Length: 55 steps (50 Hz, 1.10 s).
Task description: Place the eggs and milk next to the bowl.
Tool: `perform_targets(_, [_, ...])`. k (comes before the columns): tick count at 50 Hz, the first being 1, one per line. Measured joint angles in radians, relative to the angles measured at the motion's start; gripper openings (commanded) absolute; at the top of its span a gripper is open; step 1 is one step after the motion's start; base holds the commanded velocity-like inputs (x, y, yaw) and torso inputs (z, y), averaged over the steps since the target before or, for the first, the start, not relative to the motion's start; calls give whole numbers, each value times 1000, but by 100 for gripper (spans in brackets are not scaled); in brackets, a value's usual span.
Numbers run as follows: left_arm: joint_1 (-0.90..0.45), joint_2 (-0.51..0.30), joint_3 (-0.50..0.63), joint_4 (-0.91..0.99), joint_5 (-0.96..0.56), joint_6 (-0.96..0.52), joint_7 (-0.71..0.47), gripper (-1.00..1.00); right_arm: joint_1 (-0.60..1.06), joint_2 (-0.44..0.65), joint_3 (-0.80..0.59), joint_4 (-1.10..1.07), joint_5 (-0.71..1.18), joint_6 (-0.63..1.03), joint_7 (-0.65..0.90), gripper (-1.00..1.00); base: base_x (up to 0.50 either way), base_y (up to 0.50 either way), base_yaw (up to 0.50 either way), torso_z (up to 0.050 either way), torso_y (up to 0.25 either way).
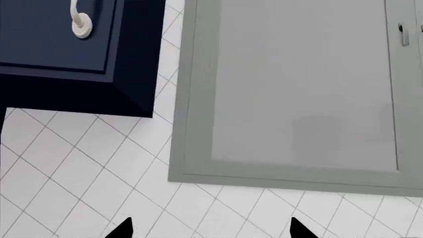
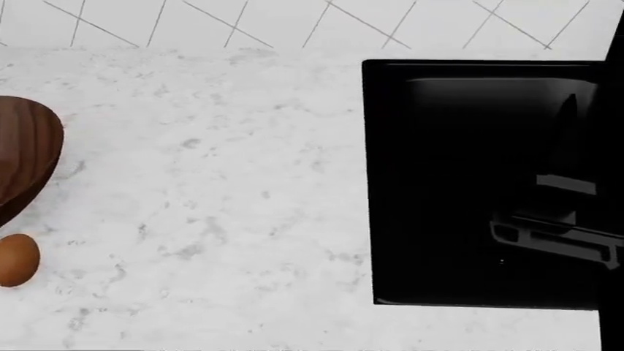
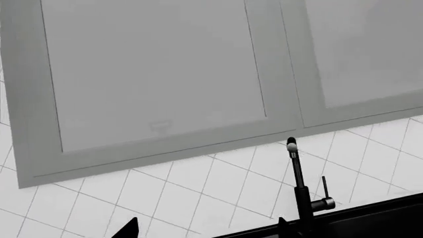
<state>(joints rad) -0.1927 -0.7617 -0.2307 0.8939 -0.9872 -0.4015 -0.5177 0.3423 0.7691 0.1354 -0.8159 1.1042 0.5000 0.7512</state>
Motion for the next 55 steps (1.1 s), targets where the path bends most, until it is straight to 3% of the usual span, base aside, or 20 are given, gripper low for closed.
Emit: perform_targets(55, [26,5,10,-10,21,24,9,100,-2,9,-4,-4,16,-2,4,100,0,-500,0,0,0])
